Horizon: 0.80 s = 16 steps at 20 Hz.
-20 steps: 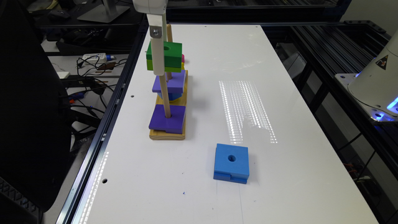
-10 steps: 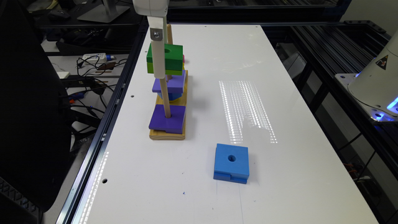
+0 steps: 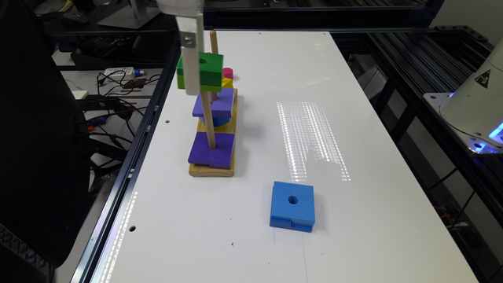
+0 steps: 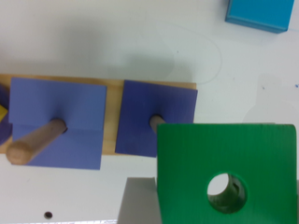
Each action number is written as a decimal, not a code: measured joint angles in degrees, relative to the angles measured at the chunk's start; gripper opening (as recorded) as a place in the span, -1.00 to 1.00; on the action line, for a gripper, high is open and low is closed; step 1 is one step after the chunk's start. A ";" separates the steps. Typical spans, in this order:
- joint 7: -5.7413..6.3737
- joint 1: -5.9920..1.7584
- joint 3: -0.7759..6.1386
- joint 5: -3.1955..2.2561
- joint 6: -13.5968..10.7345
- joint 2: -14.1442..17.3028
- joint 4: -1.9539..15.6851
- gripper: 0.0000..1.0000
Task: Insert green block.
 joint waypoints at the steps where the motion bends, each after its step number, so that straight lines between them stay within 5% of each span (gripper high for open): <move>1: 0.00 0.00 0.00 -0.04 -0.01 0.46 0.46 -1.00; 16: 0.00 0.09 0.16 -0.08 -0.96 0.84 1.09 -1.00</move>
